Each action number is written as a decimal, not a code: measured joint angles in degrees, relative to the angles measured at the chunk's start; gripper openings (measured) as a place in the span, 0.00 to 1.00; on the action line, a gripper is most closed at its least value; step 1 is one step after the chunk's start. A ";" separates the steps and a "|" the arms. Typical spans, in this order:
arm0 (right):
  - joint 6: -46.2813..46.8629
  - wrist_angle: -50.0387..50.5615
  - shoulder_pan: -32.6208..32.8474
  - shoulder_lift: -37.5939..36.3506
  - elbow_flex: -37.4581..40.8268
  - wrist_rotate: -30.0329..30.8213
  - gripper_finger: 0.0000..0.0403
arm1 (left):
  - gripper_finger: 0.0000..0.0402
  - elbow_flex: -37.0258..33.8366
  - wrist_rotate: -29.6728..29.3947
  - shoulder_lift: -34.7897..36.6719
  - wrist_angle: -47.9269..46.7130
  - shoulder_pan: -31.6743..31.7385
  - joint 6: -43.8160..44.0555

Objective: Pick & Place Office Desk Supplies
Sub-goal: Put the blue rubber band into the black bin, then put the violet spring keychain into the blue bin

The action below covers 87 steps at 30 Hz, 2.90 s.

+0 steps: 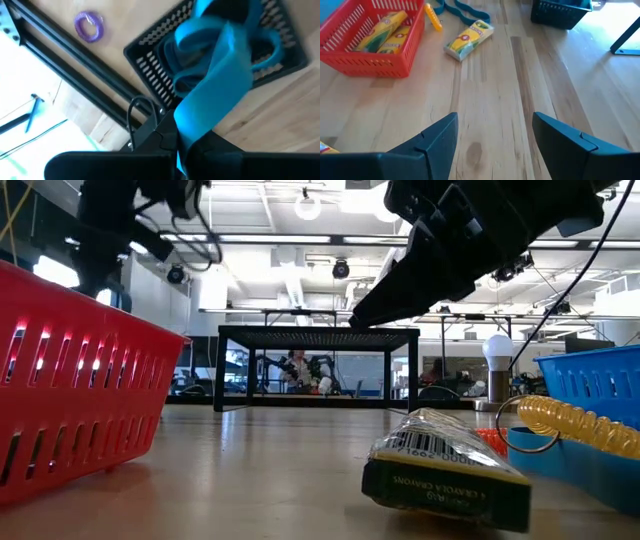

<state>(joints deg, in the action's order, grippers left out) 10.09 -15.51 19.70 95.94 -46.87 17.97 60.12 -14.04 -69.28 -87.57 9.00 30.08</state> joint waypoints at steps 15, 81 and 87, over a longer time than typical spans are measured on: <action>-0.90 0.27 0.12 0.00 0.00 -0.14 0.61 | 0.00 -2.71 -4.33 -0.04 5.93 3.88 -0.28; -0.89 -1.86 -1.40 -0.02 0.00 -3.27 0.61 | 0.39 -1.38 18.83 -0.33 31.01 -18.74 10.21; -0.87 -2.93 -1.40 -0.02 0.02 -3.38 0.61 | 0.39 -1.40 18.57 -0.37 30.57 -26.36 19.47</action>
<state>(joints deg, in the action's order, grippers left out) 9.21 -18.45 18.31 95.92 -46.85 14.59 58.72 4.54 -69.65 -56.99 -17.37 49.55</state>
